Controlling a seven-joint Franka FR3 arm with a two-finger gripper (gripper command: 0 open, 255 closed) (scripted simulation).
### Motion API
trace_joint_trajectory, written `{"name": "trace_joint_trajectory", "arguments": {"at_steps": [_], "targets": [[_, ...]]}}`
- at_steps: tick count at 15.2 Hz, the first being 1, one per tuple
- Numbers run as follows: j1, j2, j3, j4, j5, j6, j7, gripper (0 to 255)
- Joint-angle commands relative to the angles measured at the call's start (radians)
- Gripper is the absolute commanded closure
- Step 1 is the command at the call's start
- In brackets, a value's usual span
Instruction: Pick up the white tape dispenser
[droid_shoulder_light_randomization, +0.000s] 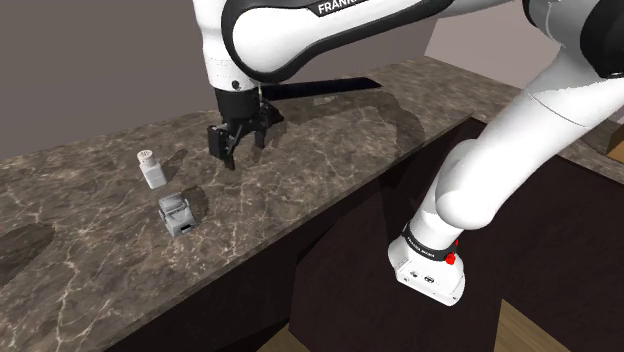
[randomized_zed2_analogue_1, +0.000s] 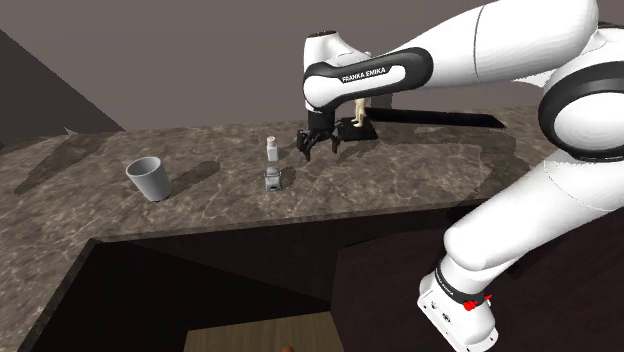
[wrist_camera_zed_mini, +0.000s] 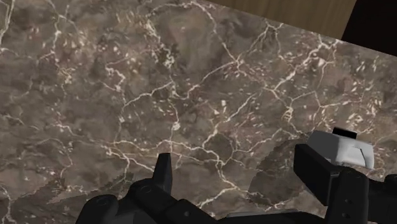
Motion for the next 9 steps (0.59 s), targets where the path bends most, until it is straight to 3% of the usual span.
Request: {"name": "trace_joint_trajectory", "arguments": {"at_steps": [1,9], "targets": [[0.007,0.078,0.033,0.053,-0.026,0.023,0.054,0],[0.078,0.395,0.103,0.3,-0.19,0.063,0.256,0]]}}
